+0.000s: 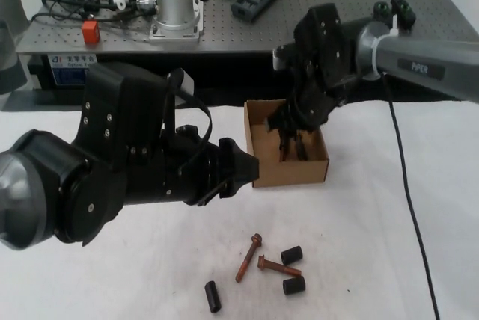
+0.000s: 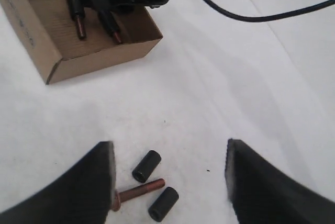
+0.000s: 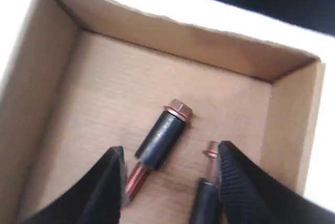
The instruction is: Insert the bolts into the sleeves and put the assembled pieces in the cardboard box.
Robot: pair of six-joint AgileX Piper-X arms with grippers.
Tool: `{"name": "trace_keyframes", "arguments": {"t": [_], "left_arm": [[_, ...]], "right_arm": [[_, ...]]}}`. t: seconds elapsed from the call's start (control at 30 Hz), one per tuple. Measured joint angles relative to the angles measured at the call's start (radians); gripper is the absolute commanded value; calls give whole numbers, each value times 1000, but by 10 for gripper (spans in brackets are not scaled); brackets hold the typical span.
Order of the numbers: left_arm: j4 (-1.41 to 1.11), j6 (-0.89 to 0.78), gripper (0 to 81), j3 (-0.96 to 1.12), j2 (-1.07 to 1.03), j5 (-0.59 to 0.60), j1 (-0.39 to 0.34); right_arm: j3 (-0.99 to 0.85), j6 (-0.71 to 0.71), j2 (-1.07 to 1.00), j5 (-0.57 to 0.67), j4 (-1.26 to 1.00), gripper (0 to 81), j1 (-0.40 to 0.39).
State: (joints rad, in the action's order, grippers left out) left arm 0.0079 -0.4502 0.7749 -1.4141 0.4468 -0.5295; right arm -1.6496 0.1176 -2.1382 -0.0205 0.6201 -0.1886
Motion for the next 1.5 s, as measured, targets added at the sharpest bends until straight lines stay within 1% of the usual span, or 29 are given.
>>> {"name": "trace_keyframes", "arguments": {"t": [0.07,0.1,0.2,0.23,0.37,0.5,0.6,0.63,0.73,1.0,1.17,1.5], "left_arm": [[1,5,444,0,0,-5,2],[1,5,444,0,0,-5,1],[2,14,444,0,0,-6,1],[2,19,444,0,0,-8,1],[2,33,444,0,0,-8,5],[2,37,444,0,0,-8,14],[6,37,444,0,0,-8,14],[11,37,444,0,0,-8,14],[24,57,444,0,0,-8,14],[119,115,444,0,0,-8,14],[123,124,444,0,0,-8,14],[123,124,444,0,0,-8,14]], "right_arm": [[5,38,42,38,15,308,0],[6,43,47,41,16,306,0],[35,126,155,93,69,306,0],[66,195,249,123,134,306,-8],[148,325,367,148,282,306,-48],[262,405,364,140,353,307,-111],[343,445,343,91,348,307,-148],[377,470,338,53,331,307,-164],[398,494,323,21,305,307,-181],[398,509,267,21,298,307,-201],[398,532,225,26,292,307,-221],[400,538,215,-12,272,306,-221]]}}
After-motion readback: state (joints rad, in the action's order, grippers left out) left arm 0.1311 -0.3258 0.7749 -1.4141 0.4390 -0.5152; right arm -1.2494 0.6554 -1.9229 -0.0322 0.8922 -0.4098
